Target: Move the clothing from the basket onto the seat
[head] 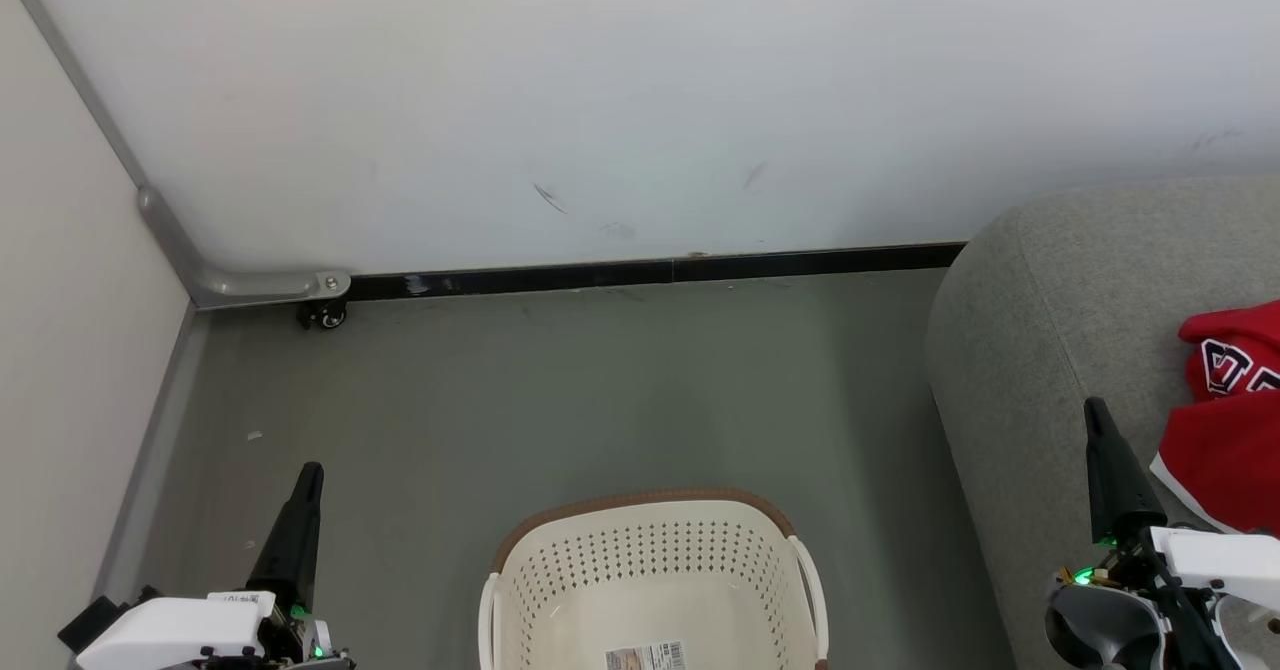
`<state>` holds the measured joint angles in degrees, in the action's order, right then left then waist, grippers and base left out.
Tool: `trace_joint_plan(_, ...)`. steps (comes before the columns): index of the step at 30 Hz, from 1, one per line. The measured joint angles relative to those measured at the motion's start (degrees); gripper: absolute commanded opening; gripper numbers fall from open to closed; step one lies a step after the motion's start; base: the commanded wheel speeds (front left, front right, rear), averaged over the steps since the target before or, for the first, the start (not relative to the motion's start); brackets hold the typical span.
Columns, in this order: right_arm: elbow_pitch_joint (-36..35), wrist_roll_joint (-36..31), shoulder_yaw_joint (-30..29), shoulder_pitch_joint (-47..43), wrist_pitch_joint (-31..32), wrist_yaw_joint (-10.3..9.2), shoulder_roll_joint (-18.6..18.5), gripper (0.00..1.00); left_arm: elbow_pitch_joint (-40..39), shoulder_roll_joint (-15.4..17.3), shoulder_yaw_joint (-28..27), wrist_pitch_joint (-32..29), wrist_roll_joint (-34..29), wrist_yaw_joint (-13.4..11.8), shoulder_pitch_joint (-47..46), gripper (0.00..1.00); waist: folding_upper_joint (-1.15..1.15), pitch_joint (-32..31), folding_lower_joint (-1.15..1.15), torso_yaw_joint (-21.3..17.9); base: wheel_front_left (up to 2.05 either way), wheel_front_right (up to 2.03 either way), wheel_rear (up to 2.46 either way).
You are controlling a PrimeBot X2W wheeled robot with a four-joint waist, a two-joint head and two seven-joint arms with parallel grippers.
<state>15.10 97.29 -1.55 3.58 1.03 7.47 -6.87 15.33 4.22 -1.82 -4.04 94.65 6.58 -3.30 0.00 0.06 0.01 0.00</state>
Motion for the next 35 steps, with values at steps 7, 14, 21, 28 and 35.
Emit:
trace_joint_plan(7,0.0,0.0,0.0,0.0,0.0,0.00,0.0,0.00,0.0,-0.1,0.0,0.0,0.0,0.0,0.0,0.00,0.00,0.0,0.00,0.0,0.00,0.00,0.00)
trace_joint_plan(14,0.0,0.0,0.0,0.0,0.0,0.00,0.0,0.00,0.1,-0.2,-0.1,0.0,0.0,0.0,0.0,0.00,0.00,0.0,0.00,0.0,0.00,0.00,0.00)
trace_joint_plan(21,0.0,0.0,-0.1,0.0,0.1,0.00,0.1,0.00,0.1,-0.2,-0.1,0.0,0.0,0.0,0.0,0.00,0.00,0.0,0.00,0.0,0.00,0.00,0.00)
trace_joint_plan(28,0.0,0.0,-0.1,0.0,0.1,0.00,0.1,0.00,0.1,-0.2,-0.1,0.0,0.0,0.0,0.0,0.00,0.00,0.0,0.00,0.0,0.00,0.00,0.00)
trace_joint_plan(35,0.0,0.0,-0.1,0.0,0.1,0.00,0.1,0.00,0.1,-0.2,-0.2,0.0,0.0,0.0,0.0,0.00,0.00,0.0,0.00,0.0,0.00,0.00,0.00)
